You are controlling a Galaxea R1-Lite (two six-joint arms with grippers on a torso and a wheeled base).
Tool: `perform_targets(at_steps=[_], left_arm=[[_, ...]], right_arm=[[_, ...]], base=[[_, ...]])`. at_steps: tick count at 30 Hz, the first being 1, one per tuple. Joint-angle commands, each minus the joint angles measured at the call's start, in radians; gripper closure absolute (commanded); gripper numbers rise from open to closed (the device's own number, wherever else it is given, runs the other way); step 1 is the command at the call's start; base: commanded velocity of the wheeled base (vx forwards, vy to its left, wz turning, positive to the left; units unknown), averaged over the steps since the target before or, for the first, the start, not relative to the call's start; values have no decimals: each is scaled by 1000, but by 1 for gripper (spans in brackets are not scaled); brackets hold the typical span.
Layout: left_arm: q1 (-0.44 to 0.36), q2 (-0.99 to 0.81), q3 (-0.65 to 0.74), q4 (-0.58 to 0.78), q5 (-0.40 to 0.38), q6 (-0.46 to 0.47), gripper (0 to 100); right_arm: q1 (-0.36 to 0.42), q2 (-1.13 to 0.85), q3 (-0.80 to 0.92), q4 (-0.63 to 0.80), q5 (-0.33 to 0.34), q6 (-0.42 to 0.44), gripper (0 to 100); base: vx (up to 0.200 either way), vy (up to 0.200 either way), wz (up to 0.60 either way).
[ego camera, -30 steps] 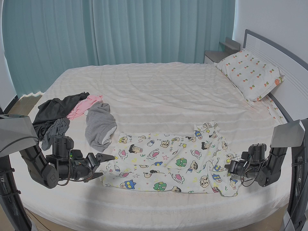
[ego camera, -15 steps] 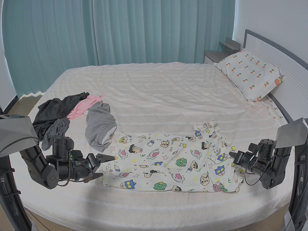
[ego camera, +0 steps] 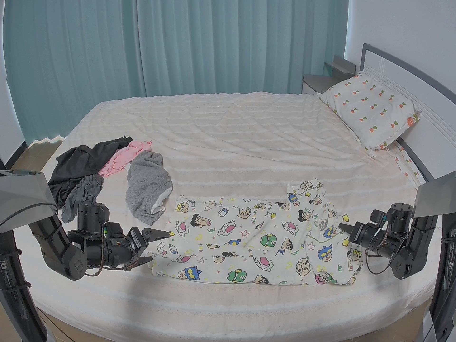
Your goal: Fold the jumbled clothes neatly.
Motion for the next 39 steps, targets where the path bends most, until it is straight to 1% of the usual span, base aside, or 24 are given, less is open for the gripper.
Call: perform_targets(at_steps=[1, 2, 4, 7, 11, 15, 17, 18, 20, 24, 26, 28, 29, 33, 35, 36, 39], left_arm=[[0, 1, 1, 1, 1, 0, 0], [0, 1, 1, -1, 0, 0, 0], [0, 1, 1, -1, 1, 0, 0], [0, 3, 1, -1, 1, 0, 0], [-5, 3, 1, -1, 3, 0, 0], [-22, 15, 0, -1, 53, 1, 0], [-22, 17, -2, -1, 56, 1, 0], [-22, 15, 0, -1, 56, 0, 0], [-22, 15, 0, -1, 56, 1, 0], [-22, 15, 0, -1, 56, 3, 0], [-23, 15, 1, -1, 56, 3, 0], [-23, 17, 1, -1, 56, 3, 0], [-23, 15, 1, -1, 56, 3, 0], [-28, 18, 1, -1, 56, 6, 0], [-37, 29, 1, -1, 61, 32, 0], [-40, 37, 3, -1, 67, 59, 0], [-62, 60, 1, 7, 102, 119, 0]], right_arm=[[-1, 5, -87, 87, -1, 0, 100], [-7, 3, -113, 145, -2, 0, 100], [-21, 10, -130, 173, -4, 0, 100], [-26, 5, -127, 173, -1, 0, 100], [-33, 17, -182, 190, -4, 0, 100], [-17, -1, -199, 219, 2, -6, 100], [-17, 11, -258, 269, 2, -8, 100], [-20, 14, -288, 317, 4, -8, 100], [-21, 10, -311, 388, 10, -14, 100], [-17, 19, -367, 443, 16, -34, 100], [-24, 20, -421, 533, 16, -36, 100], [-26, 19, -429, 558, 17, -37, 100], [-32, 17, -446, 619, 17, -52, 100], [-38, 20, -439, 638, 17, -75, 100], [-40, 20, -424, 636, 17, -88, 100], [-43, 16, -407, 628, 17, -95, 100], [-44, 0, -364, 590, 17, -141, 100]], base=[[0, 0, 0], [0, 0, 0], [0, 0, 0], [0, 0, 0], [0, 0, 0], [0, 0, 0], [0, 0, 0], [0, 0, 0], [0, 0, 0], [0, 0, 0], [0, 0, 0], [0, 0, 0], [0, 0, 0], [0, 0, 0], [0, 0, 0], [0, 0, 0], [0, 0, 0]])
